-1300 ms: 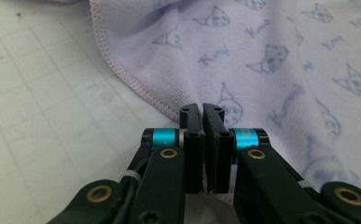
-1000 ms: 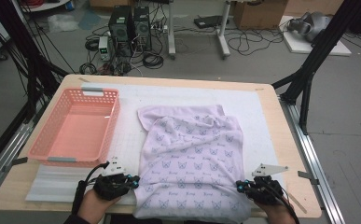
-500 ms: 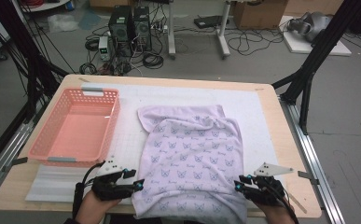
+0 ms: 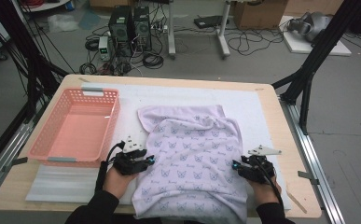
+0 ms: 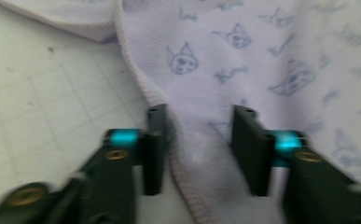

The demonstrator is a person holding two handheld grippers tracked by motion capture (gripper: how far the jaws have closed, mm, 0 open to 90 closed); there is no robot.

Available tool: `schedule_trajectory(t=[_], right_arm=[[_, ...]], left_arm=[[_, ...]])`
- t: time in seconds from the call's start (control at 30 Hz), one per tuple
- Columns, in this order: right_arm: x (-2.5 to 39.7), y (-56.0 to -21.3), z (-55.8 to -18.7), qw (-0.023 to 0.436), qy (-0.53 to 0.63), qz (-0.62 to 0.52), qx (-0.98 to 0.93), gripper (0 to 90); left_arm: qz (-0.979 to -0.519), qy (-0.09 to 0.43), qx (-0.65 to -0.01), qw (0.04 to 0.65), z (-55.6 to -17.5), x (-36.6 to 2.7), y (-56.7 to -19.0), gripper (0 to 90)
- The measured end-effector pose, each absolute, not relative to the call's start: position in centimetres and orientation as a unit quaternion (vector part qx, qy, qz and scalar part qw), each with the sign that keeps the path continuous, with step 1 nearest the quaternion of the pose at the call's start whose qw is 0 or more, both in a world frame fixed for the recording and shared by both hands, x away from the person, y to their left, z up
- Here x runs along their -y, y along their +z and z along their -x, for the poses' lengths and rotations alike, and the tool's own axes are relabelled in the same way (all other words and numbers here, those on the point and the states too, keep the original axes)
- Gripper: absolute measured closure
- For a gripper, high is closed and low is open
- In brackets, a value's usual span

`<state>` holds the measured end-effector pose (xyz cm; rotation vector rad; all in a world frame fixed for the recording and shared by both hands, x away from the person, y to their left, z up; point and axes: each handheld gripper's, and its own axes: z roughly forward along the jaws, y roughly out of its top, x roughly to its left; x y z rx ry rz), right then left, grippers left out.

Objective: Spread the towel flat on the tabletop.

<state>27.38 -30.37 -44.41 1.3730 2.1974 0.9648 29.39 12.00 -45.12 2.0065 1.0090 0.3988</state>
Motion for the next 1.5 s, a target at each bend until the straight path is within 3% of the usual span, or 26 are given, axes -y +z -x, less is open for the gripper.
schedule_trajectory(t=[0.03,0.27,0.47,0.8,1.3,1.37,1.43,1.5], right_arm=[[30.5,-44.4,-27.6,0.168,0.353,-0.477,-0.787,84.2],[30.2,-44.3,-30.4,0.195,0.364,-0.463,-0.784,86.2],[29.7,-44.6,-32.2,0.197,0.357,-0.481,-0.776,86.1],[31.3,-43.2,-26.5,0.162,0.369,-0.449,-0.798,86.2],[31.8,-42.1,-19.6,0.096,0.351,-0.399,-0.841,86.3],[31.9,-41.8,-19.2,0.09,0.353,-0.396,-0.843,85.4],[32.0,-41.3,-19.5,0.106,0.366,-0.403,-0.832,74.3],[31.8,-40.9,-20.4,0.13,0.381,-0.418,-0.814,63.3]], left_arm=[[-0.802,0.159,-0.401,0.414,-29.6,-11.9,-45.1,84.7],[-0.765,0.233,-0.463,0.382,-31.5,-12.4,-44.6,86.1],[-0.774,0.218,-0.464,0.372,-31.6,-12.6,-44.7,85.9],[-0.79,0.151,-0.437,0.403,-27.5,-14.5,-44.0,85.9],[-0.848,0.069,-0.37,0.374,-21.4,-15.4,-43.2,85.4],[-0.849,0.073,-0.366,0.374,-21.1,-15.2,-43.0,82.1],[-0.838,0.088,-0.373,0.389,-21.6,-15.0,-42.8,62.1],[-0.819,0.1,-0.387,0.413,-22.6,-14.9,-42.5,51.2]])
